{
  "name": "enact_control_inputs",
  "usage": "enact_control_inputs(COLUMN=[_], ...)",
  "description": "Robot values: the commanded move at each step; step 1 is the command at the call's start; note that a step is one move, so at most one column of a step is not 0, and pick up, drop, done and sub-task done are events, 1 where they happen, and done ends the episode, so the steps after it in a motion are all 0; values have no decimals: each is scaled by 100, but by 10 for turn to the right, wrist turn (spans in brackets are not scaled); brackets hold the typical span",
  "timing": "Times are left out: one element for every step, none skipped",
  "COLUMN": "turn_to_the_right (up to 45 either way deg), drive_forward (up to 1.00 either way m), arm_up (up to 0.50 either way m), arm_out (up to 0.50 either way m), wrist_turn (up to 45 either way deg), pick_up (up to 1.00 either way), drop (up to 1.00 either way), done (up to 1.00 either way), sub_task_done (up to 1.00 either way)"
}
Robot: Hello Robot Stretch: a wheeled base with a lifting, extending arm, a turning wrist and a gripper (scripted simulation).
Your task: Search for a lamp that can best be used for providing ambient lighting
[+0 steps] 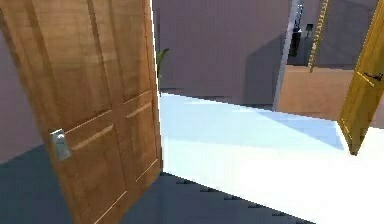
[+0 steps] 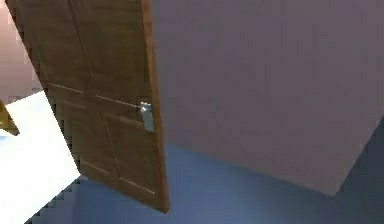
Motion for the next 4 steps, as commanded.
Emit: enact_control_inputs(turn_to_the_right=[360,0,0,270], drive_forward=[0,100,60,0], arm_up=[0,0,0,0], arm_out=[0,0,0,0], wrist_turn=[0,0,0,0], pick_up=[0,0,0,0], drop=[0,0,0,0], done=[0,0,0,0], sub_task_done=[0,0,0,0])
